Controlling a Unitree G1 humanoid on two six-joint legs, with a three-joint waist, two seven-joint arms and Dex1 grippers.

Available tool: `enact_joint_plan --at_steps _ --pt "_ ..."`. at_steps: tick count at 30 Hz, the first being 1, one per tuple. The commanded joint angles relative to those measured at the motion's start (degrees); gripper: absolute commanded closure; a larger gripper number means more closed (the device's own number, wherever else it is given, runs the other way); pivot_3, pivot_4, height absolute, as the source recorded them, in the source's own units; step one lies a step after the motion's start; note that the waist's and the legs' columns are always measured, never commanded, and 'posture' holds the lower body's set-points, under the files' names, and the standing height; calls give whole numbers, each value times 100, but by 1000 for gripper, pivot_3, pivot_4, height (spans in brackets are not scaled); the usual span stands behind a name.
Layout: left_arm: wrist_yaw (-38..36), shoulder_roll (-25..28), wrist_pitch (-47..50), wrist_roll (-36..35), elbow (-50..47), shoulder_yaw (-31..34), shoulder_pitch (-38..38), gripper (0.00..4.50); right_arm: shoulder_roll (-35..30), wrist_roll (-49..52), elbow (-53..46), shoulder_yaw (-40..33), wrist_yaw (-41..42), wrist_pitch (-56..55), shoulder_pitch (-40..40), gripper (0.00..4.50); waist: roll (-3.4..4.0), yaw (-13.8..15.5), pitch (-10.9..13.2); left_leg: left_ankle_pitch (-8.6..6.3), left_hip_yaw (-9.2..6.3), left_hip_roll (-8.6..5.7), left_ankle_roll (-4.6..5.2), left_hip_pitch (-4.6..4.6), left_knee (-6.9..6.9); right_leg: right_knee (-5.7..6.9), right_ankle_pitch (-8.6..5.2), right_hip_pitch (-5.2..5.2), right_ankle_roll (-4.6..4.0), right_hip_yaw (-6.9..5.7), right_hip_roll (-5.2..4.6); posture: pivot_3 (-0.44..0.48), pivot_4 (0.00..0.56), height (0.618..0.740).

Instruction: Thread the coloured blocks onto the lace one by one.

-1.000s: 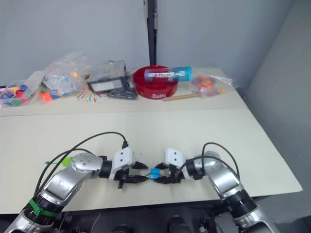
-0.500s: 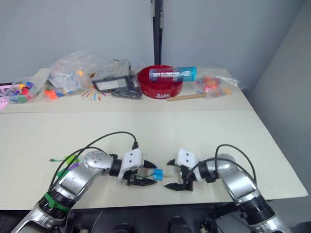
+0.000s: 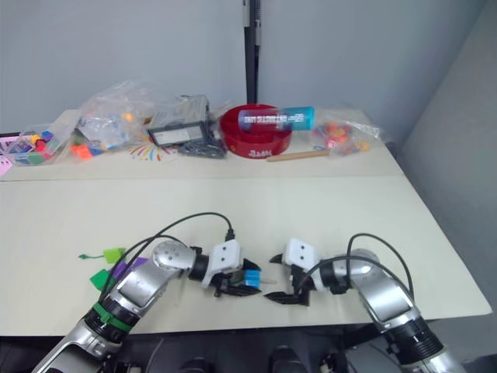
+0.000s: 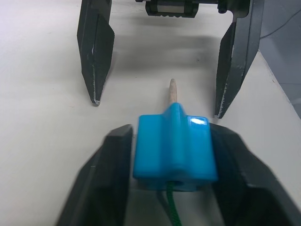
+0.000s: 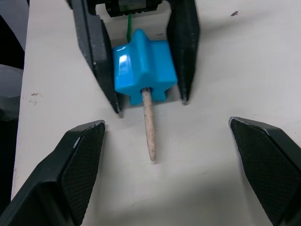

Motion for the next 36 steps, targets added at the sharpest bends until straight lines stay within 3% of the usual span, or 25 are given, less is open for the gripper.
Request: enact_joint_plan --at_steps 1,11,18,27,36 --pt "-83 8 -7 -31 -75 27 -11 3107 4 52 -180 -22 7 -45 20 1224 0 -1 0 0 0 0 0 0 0 0 0 0 0 0 0 0 150 731" --pt "-130 22 -3 -3 -58 20 -44 3108 64 22 -201 94 -2 -38 -80 4486 0 -4 0 0 0 0 0 0 0 0 0 0 0 0 0 0 150 731" --pt "-128 107 -8 57 -30 74 -79 3108 -42 12 -122 46 90 -156 -118 4500 0 -3 0 0 0 0 0 0 0 0 0 0 0 0 0 0 150 731" --pt "-413 1457 180 -155 -623 879 417 3108 -747 134 153 -572 366 -597 242 4500 1 -14 0 0 1 2 0 6 -1 2 -1 0 0 1 2 0 150 731" --pt "-802 2447 -540 -103 42 1382 918 3108 -1228 147 467 -1152 415 -1016 962 4500 2 -18 0 -1 5 3 1 14 -1 1 -2 6 1 1 1 0 150 731"
